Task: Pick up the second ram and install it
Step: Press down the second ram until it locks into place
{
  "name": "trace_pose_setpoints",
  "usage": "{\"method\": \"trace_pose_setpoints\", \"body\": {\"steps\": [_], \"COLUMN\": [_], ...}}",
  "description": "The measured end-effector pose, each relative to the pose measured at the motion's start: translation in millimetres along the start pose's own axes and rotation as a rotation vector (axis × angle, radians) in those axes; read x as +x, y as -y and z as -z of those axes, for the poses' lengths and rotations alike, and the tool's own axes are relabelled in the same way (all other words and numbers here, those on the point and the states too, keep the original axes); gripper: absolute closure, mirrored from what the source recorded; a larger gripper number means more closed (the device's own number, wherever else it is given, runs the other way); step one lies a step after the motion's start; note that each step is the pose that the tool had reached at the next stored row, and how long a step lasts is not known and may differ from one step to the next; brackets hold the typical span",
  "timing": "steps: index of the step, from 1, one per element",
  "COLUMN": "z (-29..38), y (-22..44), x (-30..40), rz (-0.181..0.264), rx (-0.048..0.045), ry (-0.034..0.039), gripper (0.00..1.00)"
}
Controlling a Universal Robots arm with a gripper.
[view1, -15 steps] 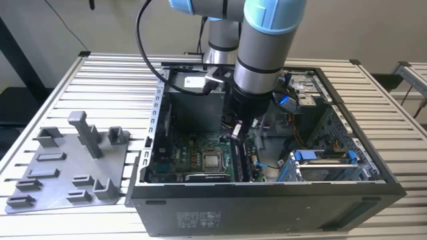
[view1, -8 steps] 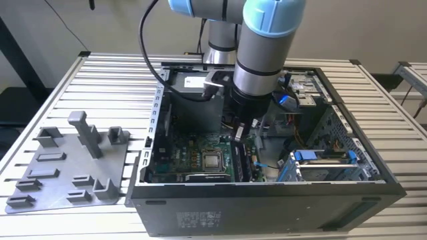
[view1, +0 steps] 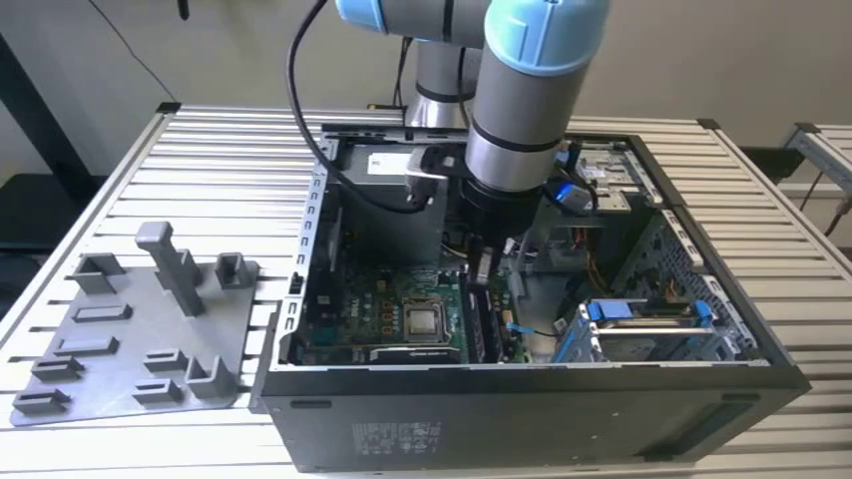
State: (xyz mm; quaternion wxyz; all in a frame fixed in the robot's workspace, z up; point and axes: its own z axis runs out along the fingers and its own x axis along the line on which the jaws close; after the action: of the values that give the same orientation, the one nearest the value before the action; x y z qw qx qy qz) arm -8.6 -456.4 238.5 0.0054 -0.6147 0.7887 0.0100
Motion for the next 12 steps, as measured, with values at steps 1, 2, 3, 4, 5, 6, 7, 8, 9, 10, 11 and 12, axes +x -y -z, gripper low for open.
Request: {"method": "trace_pose_setpoints", "body": {"steps": [1,2,3,4,5,6,7,8,9,10,11,12], "z": [0.0,0.0,-0.2,-0.5,-0.6,-0.8,-1.0,-1.2,-1.2,-1.2,-1.2,-1.2], "y": [0.0,0.0,0.1,-0.1,-0.1,-0.1,-0.1,-0.2,-0.2,-0.2,-0.2,-0.2], "x": [0.0,0.0,0.1,0.2,0.2,0.2,0.1,0.2,0.2,0.2,0.2,0.2], "rz": [0.017,0.033,0.047,0.056,0.066,0.08,0.094,0.106,0.11,0.111,0.111,0.111], "rx": [-0.0001,0.0002,0.0011,0.0018,0.002,0.0021,0.0028,0.0036,0.0039,0.0041,0.0042,0.0042], "ry": [0.0005,0.001,0.0013,0.0016,0.0018,0.0017,0.002,0.0024,0.0025,0.0025,0.0026,0.0026], "gripper": [0.89,0.89,0.89,0.89,0.89,0.89,0.89,0.89,0.89,0.89,0.89,0.89]}}
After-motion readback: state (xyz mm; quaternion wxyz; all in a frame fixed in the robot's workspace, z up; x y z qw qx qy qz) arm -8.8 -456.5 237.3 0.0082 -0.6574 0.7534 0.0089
